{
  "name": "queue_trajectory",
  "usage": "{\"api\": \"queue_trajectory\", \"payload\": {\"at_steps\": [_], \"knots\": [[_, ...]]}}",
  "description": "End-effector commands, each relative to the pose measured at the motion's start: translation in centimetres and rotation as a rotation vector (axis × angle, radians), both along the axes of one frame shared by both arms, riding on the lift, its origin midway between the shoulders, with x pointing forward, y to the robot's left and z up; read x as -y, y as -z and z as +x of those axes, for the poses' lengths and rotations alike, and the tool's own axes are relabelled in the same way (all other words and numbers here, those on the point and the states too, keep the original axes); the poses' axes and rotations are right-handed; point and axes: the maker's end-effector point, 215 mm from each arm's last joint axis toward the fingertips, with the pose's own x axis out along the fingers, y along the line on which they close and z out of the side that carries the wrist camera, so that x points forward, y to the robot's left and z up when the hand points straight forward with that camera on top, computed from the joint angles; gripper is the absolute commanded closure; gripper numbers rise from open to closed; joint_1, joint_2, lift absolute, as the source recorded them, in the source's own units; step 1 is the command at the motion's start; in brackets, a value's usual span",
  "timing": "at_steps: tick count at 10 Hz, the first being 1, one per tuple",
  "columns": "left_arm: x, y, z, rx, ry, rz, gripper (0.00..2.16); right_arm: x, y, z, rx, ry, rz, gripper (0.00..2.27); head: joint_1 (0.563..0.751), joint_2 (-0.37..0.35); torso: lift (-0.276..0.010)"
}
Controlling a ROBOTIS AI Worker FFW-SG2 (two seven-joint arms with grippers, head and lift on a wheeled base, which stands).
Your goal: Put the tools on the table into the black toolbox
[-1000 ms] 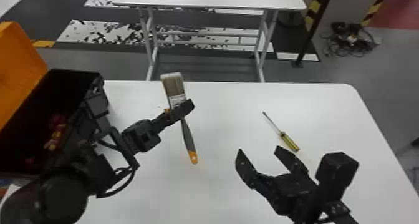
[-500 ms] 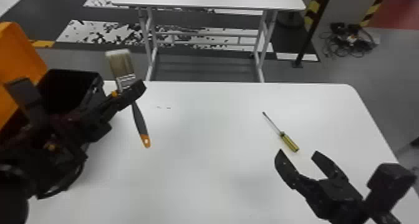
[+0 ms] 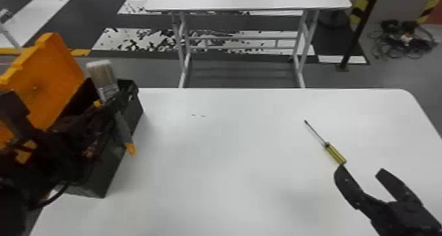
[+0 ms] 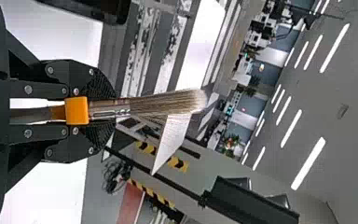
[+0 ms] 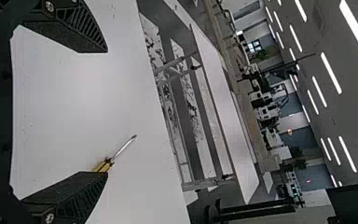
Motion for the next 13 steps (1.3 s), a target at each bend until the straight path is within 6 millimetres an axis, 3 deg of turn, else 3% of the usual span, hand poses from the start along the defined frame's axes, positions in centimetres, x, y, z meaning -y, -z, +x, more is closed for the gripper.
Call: {"api": "queue_trajectory", "payload": {"at_steps": [1,3,6,7,9,11,13], "knots": [[-3.1,-0.3,-0.1,0.007,-0.057,0.052,2.14,0.8,-0.9,0.2,0.049,0.015,-0.008,0.08,0.695,0.116,-0.075],[-5.9,-1.0,-0.3,0.022,-0.108,0.063,2.14,1.9,-2.7,0.3,0.157,0.035,-0.023,0.08,0.695,0.151,-0.075],[-11.3,-3.0,0.9,0.065,-0.196,0.055,2.14,3.1,-1.7,-0.5,0.153,0.043,-0.037,0.09,0.695,0.195,-0.075],[-13.1,-2.8,1.3,0.058,-0.228,0.064,2.14,3.6,-1.4,-0.8,0.147,0.052,-0.034,0.09,0.695,0.207,-0.075],[-14.7,-0.6,1.5,0.013,-0.26,0.089,2.02,3.9,-1.3,-0.9,0.15,0.052,-0.03,0.09,0.695,0.248,-0.075],[-14.7,0.4,1.5,-0.006,-0.275,0.099,0.0,3.9,-1.5,-0.9,0.156,0.053,-0.03,0.09,0.695,0.264,-0.075],[-14.3,0.7,0.9,-0.01,-0.27,0.099,0.03,4.0,-1.5,-1.0,0.156,0.053,-0.031,0.1,0.695,0.265,-0.075]]}}
